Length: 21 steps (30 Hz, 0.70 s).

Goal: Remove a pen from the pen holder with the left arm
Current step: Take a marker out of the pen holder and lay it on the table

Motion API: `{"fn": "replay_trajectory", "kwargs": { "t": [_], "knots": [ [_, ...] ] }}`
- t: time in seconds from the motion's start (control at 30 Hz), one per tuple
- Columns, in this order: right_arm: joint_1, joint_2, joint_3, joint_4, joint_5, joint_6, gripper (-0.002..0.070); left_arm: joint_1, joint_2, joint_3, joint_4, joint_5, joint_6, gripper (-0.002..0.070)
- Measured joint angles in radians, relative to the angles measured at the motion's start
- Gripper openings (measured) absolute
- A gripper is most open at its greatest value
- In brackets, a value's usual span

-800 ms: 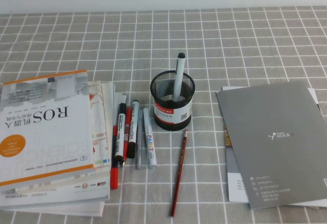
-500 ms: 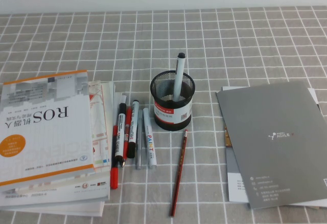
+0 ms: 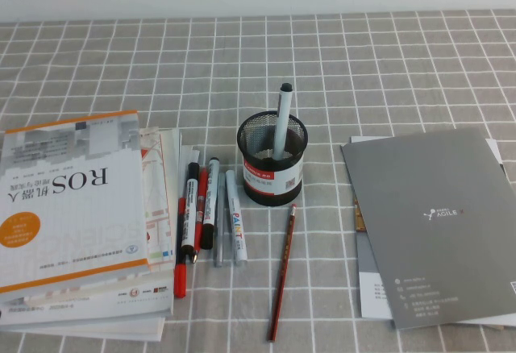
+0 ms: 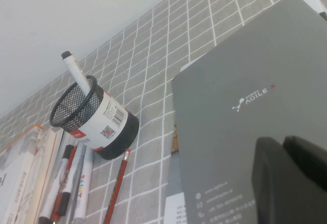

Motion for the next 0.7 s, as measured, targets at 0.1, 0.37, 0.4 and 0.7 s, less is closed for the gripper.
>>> {"fn": "replay_trajectory", "kwargs": {
  "t": [0.1,0.37,0.4,0.7],
  "knots": [
    [0.0,0.0,0.0,0.0,0.0,0.0,-0.0013,0.0,0.0,0.0,-0.192,-0.051,0.0,-0.0003],
    [0.0,0.0,0.0,0.0,0.0,0.0,-0.0013,0.0,0.0,0.0,-0.597,-0.165,0.0,-0.0003],
    [0.0,0.0,0.0,0.0,0.0,0.0,-0.0013,0.0,0.0,0.0,-0.606,-0.185,0.0,-0.0003],
    [0.0,0.0,0.0,0.0,0.0,0.0,-0.0013,0.0,0.0,-0.018,-0.64,-0.103,0.109,-0.0003]
  ]
}}
